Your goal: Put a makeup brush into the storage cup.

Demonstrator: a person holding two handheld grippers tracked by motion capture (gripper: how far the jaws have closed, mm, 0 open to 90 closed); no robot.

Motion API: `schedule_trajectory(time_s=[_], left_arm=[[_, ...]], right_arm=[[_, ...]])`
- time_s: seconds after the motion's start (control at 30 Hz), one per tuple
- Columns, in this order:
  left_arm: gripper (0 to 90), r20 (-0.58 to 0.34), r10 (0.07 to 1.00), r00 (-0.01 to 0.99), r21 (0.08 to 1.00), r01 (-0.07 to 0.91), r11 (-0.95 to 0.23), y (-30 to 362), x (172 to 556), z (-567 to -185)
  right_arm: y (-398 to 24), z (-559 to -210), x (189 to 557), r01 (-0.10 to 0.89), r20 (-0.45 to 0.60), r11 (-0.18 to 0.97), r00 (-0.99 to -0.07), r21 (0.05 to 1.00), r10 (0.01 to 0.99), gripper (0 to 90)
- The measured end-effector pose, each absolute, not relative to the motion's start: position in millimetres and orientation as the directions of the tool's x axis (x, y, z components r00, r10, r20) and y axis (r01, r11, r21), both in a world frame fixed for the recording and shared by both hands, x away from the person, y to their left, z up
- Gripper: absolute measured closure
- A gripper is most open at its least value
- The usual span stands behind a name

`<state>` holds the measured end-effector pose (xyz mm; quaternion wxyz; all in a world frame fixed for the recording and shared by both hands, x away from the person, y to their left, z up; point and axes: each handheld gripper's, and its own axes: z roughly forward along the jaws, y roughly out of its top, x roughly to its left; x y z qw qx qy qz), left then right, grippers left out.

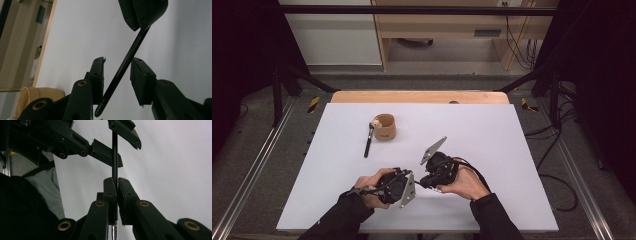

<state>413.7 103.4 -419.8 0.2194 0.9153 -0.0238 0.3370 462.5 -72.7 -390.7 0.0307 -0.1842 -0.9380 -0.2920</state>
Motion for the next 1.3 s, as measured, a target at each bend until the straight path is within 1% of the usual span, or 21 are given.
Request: schedule_trajectory(time_s=[0.1, 0.13, 0.3, 0.47, 0.53, 0.7, 0.73, 1.03, 1.2, 1.23, 1.3], left_arm=[[68.4, 0.629, 0.096, 0.772, 0.382, -0.200, -0.902, 102.8, 413.2, -420.0], [69.4, 0.635, 0.078, 0.769, 0.364, -0.208, -0.908, 101.9, 412.6, -420.4], [73.0, 0.640, 0.056, 0.766, 0.346, -0.223, -0.911, 100.8, 412.3, -421.3], [75.6, 0.648, 0.029, 0.761, 0.326, -0.243, -0.914, 100.5, 410.9, -421.1], [76.6, 0.651, 0.026, 0.759, 0.323, -0.246, -0.914, 100.5, 410.4, -421.4], [78.7, 0.649, -0.013, 0.761, 0.295, -0.268, -0.917, 99.3, 408.5, -422.9], [79.2, 0.642, 0.000, 0.766, 0.316, -0.265, -0.911, 98.9, 407.7, -424.9], [83.2, 0.646, -0.042, 0.762, 0.279, -0.287, -0.916, 97.5, 405.1, -425.6], [84.5, 0.639, -0.034, 0.768, 0.288, -0.280, -0.916, 96.7, 404.9, -426.7], [84.5, 0.643, -0.045, 0.764, 0.271, -0.283, -0.920, 97.1, 405.5, -425.2], [84.5, 0.638, -0.034, 0.769, 0.282, -0.275, -0.919, 97.8, 405.8, -425.0]], right_arm=[[-72.6, -390.9, 462.6, 0.360, 0.165, 0.764, -0.932, 0.535, 0.323, 85.8], [-72.3, -391.2, 462.5, 0.360, 0.166, 0.765, -0.932, 0.535, 0.323, 85.8], [-70.3, -391.8, 460.6, 0.373, 0.173, 0.758, -0.927, 0.535, 0.333, 85.8], [-71.9, -391.1, 461.6, 0.351, 0.171, 0.768, -0.936, 0.536, 0.308, 85.8], [-71.9, -391.2, 461.5, 0.351, 0.170, 0.766, -0.936, 0.539, 0.309, 85.8], [-71.7, -391.4, 461.4, 0.347, 0.176, 0.772, -0.937, 0.533, 0.300, 85.7], [-71.2, -391.7, 460.9, 0.353, 0.177, 0.767, -0.935, 0.535, 0.307, 85.7], [-73.2, -389.9, 460.9, 0.355, 0.180, 0.763, -0.935, 0.540, 0.307, 85.2], [-74.3, -388.7, 461.1, 0.356, 0.168, 0.753, -0.933, 0.553, 0.318, 84.3], [-74.7, -388.5, 461.0, 0.355, 0.164, 0.751, -0.933, 0.556, 0.320, 84.1], [-75.9, -387.4, 460.6, 0.349, 0.153, 0.745, -0.935, 0.568, 0.321, 84.1]])
